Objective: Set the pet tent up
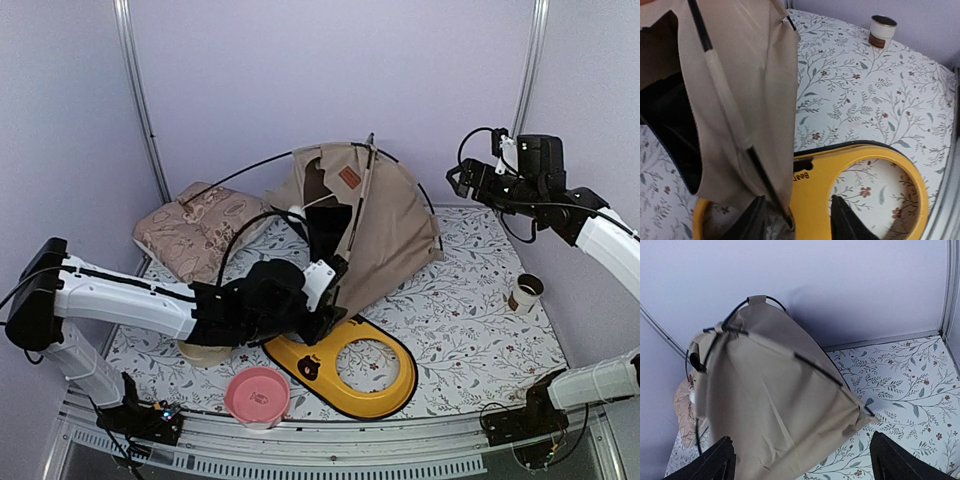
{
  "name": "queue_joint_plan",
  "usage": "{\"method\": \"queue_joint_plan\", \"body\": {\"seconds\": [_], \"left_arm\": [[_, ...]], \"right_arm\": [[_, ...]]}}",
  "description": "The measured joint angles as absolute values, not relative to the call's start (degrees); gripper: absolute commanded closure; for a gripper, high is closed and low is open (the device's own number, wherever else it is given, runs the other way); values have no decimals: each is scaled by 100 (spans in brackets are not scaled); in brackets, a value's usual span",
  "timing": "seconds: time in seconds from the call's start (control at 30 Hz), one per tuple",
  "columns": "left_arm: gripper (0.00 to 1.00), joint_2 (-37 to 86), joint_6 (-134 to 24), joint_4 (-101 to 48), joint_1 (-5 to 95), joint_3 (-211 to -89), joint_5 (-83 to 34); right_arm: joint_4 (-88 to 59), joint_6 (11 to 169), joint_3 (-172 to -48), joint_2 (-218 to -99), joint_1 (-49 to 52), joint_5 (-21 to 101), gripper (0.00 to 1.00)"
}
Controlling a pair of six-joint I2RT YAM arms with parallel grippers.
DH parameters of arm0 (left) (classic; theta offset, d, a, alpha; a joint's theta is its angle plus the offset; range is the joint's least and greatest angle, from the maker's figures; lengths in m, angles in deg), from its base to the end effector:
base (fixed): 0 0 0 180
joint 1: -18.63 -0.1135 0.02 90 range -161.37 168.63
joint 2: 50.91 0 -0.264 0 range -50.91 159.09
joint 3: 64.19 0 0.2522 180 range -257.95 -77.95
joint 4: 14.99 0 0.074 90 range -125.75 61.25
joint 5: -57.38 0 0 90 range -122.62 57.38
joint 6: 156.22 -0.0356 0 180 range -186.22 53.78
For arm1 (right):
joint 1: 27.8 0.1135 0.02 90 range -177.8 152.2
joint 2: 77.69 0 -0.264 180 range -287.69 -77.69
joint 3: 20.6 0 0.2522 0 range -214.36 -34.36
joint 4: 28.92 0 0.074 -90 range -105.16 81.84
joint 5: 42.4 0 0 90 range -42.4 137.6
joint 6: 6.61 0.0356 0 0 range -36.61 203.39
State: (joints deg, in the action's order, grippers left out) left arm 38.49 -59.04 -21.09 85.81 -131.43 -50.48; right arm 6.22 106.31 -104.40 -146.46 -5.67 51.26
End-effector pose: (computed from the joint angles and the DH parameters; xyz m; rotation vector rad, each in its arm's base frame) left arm 0.1442 -0.3145 0.2313 0.8644 1.8851 -0.4874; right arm 0.2517 0.0999 0.3873 0.0569 1.9481 0.4641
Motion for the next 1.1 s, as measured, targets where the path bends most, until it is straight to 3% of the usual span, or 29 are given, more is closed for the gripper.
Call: {"method": "queue_joint_plan", "body": {"seconds": [0.1, 0.23, 0.37, 0.6, 0.87, 0.97, 1.1], "left_arm": [[35, 3810, -5552, -2179, 8693, -13099, -4847], [27, 3390, -5242, -2289, 8704, -13250, -4753], [26, 2920, -4916, -2568, 8551, -13641, -4683], [23, 2219, -4356, -3169, 7429, -13862, -4485], [22, 2109, -4319, -3777, 6953, -13860, -4283], [22, 1959, -4328, -3856, 6763, -13860, -4198], [23, 1845, -4415, -3980, 6498, -13951, -4085]], "right_arm": [[703, 10814, -10263, -14542, -427, 4933, 5], [712, 11039, -10151, -14548, 60, 4778, 4], [542, 11249, -10149, -14775, 727, 4745, 4], [-22, 11822, -10191, -16023, 1868, 5185, 4], [-420, 12200, -10591, -16673, 2071, 6092, 7], [-497, 12159, -10993, -16874, 1979, 6319, 19], [-490, 12001, -11659, -17280, 1573, 6181, 57]]}}
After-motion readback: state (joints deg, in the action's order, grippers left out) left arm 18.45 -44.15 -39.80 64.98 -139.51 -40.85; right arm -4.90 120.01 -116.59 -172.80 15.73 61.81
